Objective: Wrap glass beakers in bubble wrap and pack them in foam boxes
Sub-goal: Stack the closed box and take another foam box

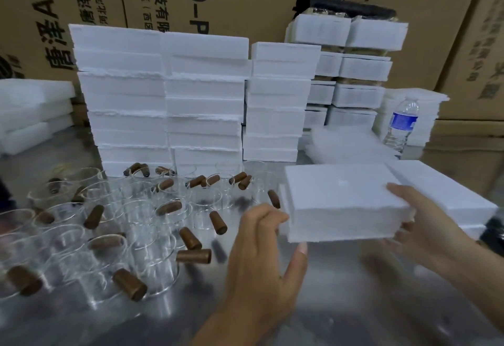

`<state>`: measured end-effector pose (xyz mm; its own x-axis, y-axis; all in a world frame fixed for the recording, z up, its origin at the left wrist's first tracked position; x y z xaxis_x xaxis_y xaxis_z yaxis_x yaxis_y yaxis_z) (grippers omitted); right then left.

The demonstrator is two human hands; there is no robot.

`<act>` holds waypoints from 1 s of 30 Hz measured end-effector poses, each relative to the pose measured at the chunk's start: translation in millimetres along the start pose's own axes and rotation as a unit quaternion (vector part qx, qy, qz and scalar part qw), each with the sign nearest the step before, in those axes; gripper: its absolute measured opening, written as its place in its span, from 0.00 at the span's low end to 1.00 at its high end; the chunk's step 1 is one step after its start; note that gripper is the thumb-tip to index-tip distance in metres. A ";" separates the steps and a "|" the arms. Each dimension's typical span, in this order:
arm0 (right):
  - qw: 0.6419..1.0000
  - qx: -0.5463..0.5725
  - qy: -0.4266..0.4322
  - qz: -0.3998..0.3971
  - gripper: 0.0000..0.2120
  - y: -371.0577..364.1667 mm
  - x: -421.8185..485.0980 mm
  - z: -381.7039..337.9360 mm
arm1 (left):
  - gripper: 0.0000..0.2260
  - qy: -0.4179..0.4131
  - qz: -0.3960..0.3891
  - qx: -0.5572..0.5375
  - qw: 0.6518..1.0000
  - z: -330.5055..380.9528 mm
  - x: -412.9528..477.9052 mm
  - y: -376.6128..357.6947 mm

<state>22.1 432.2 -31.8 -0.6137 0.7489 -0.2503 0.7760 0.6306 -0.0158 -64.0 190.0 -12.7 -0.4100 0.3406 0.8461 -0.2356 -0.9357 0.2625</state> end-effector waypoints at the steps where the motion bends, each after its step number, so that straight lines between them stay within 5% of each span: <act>1: 1.000 0.015 -0.013 0.002 0.17 9.0 -6.1 5.2 | 0.20 0.040 -0.026 -0.021 0.999 -1.9 -1.6 -4.0; 6: 0.997 0.034 -0.069 -0.017 0.18 34.0 -23.3 23.8 | 0.41 0.293 -0.118 -0.188 0.930 -22.2 -22.7 -33.1; 11: 0.999 -0.017 -0.040 -0.018 0.14 37.9 -28.2 32.1 | 0.55 0.369 -0.199 -0.227 0.879 -24.5 -39.4 -54.8; 16: 0.997 -0.067 0.021 0.039 0.13 42.3 -29.7 28.8 | 0.46 0.379 -0.198 -0.202 0.881 -27.4 -42.4 -57.5; 19: 0.988 -0.131 0.046 0.068 0.29 46.2 -30.1 29.3 | 0.33 0.387 -0.180 -0.213 0.879 -30.7 -38.8 -60.8; 22: 0.983 -0.161 0.057 0.072 0.45 45.3 -32.6 29.1 | 0.33 0.392 -0.173 -0.210 0.879 -34.8 -35.6 -66.4; 27: 0.982 -0.134 0.085 0.102 0.20 50.4 -23.4 18.6 | 0.33 0.383 -0.182 -0.179 0.888 -35.1 -29.3 -77.9; 30: 0.982 -0.116 0.079 0.124 0.16 55.8 -18.2 18.4 | 0.30 0.382 -0.174 -0.166 0.892 -34.3 -27.0 -83.0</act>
<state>79.2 450.0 -46.0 -0.4393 0.8960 -0.0644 0.8614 0.4405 0.2529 -63.7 261.7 -73.3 -0.7125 0.6868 0.1437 -0.6615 -0.7258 0.1888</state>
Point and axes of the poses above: each hand's wrist, its own x-axis towards the middle knuckle, its own y-axis out of the back of the hand, z = x × y, the point moved 7 cm from there along x, towards the middle knuckle, and after that the axes turned 10 degrees about -x, right-handed, at the moved point
